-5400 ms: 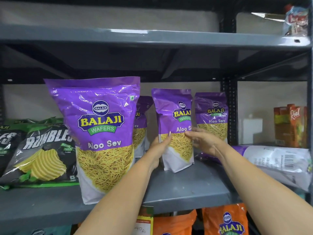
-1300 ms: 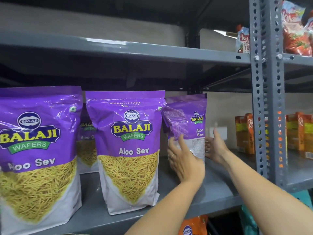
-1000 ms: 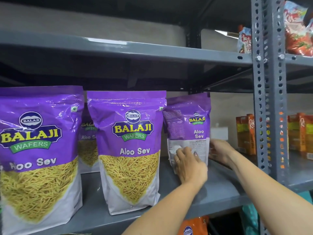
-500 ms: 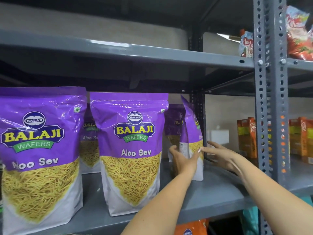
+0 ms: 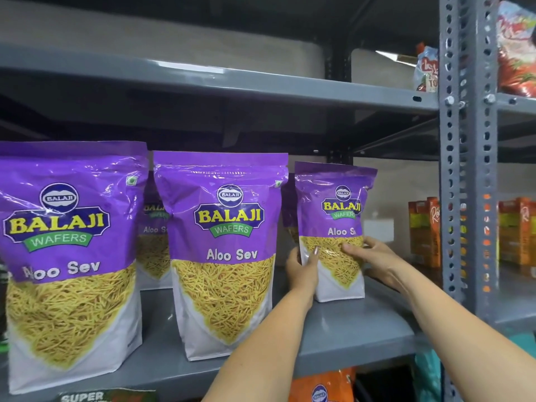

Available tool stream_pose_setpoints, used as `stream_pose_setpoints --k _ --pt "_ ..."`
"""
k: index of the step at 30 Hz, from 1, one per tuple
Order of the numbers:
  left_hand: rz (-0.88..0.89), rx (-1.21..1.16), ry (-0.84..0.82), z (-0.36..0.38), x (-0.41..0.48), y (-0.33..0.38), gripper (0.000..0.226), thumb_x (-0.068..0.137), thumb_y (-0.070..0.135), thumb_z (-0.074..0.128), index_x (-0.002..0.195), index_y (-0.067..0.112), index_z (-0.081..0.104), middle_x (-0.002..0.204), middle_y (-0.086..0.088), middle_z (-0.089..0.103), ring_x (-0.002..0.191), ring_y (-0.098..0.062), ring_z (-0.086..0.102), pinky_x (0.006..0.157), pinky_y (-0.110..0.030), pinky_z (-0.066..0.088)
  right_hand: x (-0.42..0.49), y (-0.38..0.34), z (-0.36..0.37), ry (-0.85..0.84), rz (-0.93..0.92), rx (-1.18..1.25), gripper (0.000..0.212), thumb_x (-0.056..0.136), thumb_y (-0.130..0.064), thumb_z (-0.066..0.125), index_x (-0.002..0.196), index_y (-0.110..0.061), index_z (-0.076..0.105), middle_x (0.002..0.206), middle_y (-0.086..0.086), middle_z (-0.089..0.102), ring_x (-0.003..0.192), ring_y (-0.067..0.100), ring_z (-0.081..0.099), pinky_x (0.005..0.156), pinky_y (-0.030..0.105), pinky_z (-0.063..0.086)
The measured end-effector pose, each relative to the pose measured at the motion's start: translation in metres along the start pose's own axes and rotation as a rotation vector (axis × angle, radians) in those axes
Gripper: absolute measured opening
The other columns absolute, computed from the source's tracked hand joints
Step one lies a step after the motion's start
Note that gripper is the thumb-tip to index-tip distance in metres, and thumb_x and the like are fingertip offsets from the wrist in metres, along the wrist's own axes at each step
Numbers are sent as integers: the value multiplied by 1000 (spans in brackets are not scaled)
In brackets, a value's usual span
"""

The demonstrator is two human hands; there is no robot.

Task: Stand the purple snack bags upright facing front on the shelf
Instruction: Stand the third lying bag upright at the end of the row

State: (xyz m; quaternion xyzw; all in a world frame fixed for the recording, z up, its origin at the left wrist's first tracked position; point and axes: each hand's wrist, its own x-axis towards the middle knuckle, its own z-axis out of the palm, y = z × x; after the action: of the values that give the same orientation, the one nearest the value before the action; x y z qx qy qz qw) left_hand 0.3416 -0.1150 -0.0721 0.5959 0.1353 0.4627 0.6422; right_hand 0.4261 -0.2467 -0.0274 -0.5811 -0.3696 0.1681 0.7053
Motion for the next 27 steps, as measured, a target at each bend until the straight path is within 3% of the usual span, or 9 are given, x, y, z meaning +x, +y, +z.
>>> stream_pose_setpoints --k 1,4,7,10,13,18,20,24,27 --pt "3 14 -8 -1 1 -1 28 85 26 68 109 13 65 109 -10 71 104 -27 67 95 -47 53 -1 1 1 18 3 -5 93 23 -34 97 104 -6 63 79 4 74 62 16 73 44 20 52" --pt "-3 57 -6 -1 -2 1 22 88 25 65 108 15 63 110 -9 70 105 -26 66 94 -43 53 4 6 -3 56 26 -65 81 52 -33 91 123 -9 59 92 1 72 77 17 70 56 27 52" --pt "36 158 16 0 -6 3 34 90 31 62 117 11 60 115 -10 68 109 -27 63 90 -35 50 5 11 -4 100 0 -179 90 49 -44 90 127 -14 58 105 1 71 86 14 67 64 29 50" --pt "46 269 34 -1 -10 6 40 91 35 59 119 6 57 114 -15 67 106 -33 61 77 -29 43 3 13 -4 122 -27 -244 55 72 -36 78 120 -16 60 105 1 70 85 12 66 65 29 50" --pt "39 298 31 -1 -17 12 42 92 36 57 122 7 55 118 -14 66 109 -33 60 80 -31 43 -2 12 -4 131 -2 -299 40 73 -43 76 106 -31 57 108 1 70 93 17 67 76 38 55" --pt "37 321 1 -8 -33 20 41 92 37 57 121 9 54 118 -13 65 110 -32 60 79 -30 42 -24 3 -2 87 22 -305 42 80 -41 70 115 -33 49 105 -6 65 86 4 61 62 28 48" --pt "40 326 -24 -13 -42 23 43 92 40 57 123 11 52 120 -11 64 112 -31 59 86 -34 45 -37 -1 -1 73 25 -355 50 75 -50 72 117 -35 50 110 -5 65 90 7 62 66 29 50" --pt "114 341 -44 -22 -62 30 39 91 40 58 115 9 55 112 -14 67 106 -33 61 84 -37 47 -60 -5 -2 74 11 -426 77 62 -63 71 129 -31 48 124 -2 64 108 17 63 89 42 53" --pt "163 342 -46 -27 -78 33 37 90 39 60 114 11 58 114 -13 68 108 -31 62 89 -38 49 -79 -8 0 63 -1 -443 80 68 -60 67 137 -27 44 127 -2 63 105 13 63 77 36 55"
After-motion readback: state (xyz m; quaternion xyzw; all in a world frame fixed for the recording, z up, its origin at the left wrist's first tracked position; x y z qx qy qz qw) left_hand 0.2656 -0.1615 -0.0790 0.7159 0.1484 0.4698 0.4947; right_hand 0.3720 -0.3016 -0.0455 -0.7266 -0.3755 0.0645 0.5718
